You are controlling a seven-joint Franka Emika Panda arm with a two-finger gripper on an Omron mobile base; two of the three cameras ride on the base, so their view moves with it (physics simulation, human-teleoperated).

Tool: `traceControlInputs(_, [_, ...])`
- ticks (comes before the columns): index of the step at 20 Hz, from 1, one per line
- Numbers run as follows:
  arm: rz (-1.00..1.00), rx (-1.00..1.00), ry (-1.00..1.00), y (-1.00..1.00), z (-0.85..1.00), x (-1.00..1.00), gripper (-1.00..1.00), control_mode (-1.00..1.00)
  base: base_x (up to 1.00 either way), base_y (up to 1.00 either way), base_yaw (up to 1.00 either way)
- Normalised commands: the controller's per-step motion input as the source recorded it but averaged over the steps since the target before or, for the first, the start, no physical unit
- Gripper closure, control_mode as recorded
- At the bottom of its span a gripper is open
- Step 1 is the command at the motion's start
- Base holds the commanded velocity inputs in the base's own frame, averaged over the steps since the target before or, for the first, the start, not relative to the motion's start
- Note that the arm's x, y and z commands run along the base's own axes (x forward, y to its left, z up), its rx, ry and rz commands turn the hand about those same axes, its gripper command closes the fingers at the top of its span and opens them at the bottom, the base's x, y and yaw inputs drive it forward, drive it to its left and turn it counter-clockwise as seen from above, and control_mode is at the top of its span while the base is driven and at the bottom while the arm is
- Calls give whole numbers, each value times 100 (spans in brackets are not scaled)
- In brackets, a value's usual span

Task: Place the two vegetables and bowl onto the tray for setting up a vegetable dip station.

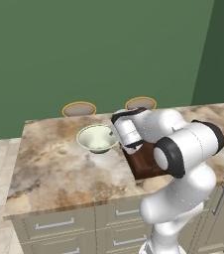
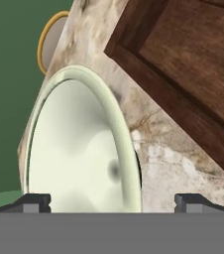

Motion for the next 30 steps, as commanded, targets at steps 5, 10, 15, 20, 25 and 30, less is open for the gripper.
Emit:
traceControlInputs(5, [0,0,-2,6,-32,0,-100,-100,0,0,0])
traceControlInputs(10, [0,0,0,3,-36,0,-100,-100,0,0,0])
traceControlInputs(15, [0,1,0,0,-6,0,-100,-100,0,0,0])
traceControlInputs(20, [0,1,0,0,0,-3,-100,-100,0,0,0])
traceControlInputs(25, [0,0,0,0,-6,-7,-100,-100,0,0,0])
traceControlInputs(30, [0,0,0,7,-12,-4,-100,-100,0,0,0])
